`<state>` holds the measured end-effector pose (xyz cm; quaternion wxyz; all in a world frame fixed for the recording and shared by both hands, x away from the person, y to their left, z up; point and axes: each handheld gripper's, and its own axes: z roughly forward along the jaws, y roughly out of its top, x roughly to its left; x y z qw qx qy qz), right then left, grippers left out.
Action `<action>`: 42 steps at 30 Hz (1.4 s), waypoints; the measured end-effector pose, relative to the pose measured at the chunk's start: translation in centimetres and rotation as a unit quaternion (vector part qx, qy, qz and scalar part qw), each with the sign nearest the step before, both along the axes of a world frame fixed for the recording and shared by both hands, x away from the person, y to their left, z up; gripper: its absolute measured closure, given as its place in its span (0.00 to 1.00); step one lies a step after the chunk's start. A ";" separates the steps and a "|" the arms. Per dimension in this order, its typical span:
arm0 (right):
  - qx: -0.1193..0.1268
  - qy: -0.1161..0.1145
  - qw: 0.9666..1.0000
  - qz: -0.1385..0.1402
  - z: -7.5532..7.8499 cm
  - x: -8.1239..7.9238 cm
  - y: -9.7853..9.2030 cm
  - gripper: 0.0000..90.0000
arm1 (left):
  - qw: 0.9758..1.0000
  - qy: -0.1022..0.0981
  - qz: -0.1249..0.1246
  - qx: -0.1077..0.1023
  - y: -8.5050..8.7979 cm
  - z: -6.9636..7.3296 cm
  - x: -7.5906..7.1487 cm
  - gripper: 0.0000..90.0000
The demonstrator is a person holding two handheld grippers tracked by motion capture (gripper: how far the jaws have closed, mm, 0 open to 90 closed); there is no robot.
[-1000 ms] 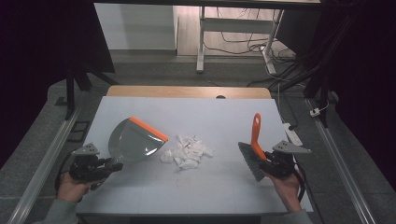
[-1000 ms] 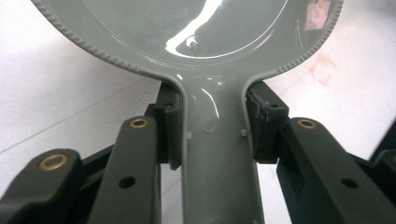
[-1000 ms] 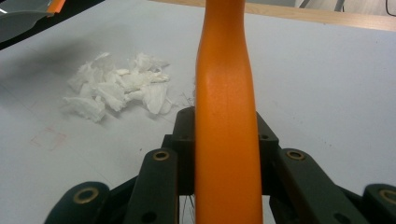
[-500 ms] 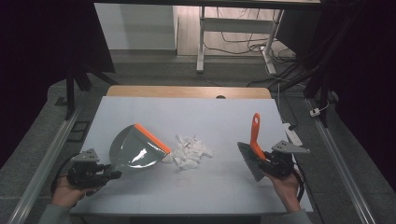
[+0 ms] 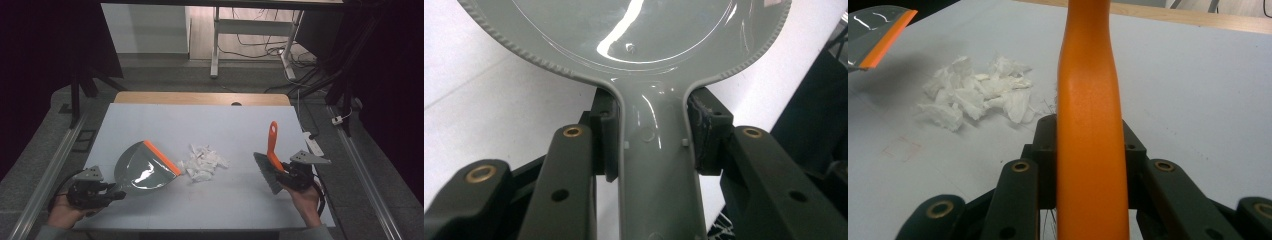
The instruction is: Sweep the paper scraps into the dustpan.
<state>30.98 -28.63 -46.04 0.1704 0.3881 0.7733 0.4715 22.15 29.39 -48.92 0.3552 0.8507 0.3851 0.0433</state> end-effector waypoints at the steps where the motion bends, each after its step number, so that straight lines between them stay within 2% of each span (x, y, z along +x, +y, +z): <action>1: 0.000 0.000 1.000 0.000 0.0 0.0 0.0 0.78 | 1.000 0.001 -0.002 0.002 0.0 0.0 -0.1 0.69; 5: -0.001 0.002 1.000 0.000 0.0 0.0 0.1 0.78 | 1.000 0.005 -0.006 0.016 0.3 0.1 -0.6 0.69; 8: -0.001 0.000 1.000 0.002 0.0 0.1 0.3 0.78 | 1.000 0.008 -0.006 0.016 0.7 0.3 -0.9 0.69; 16: -0.007 0.005 1.000 0.008 0.1 1.2 1.4 0.78 | 0.999 0.025 -0.021 0.031 0.5 -0.3 -0.6 0.69; 24: -0.006 0.008 1.000 0.017 0.6 3.1 3.7 0.78 | 0.998 0.037 -0.039 0.044 -0.2 -0.8 -0.2 0.69; 36: -0.004 0.017 1.000 0.017 1.4 6.2 6.9 0.78 | 0.996 0.052 -0.051 0.057 -1.2 -1.4 0.3 0.69; 42: -0.007 0.024 1.000 0.011 1.4 7.8 8.2 0.78 | 0.996 0.054 -0.053 0.056 -1.6 -1.6 0.6 0.69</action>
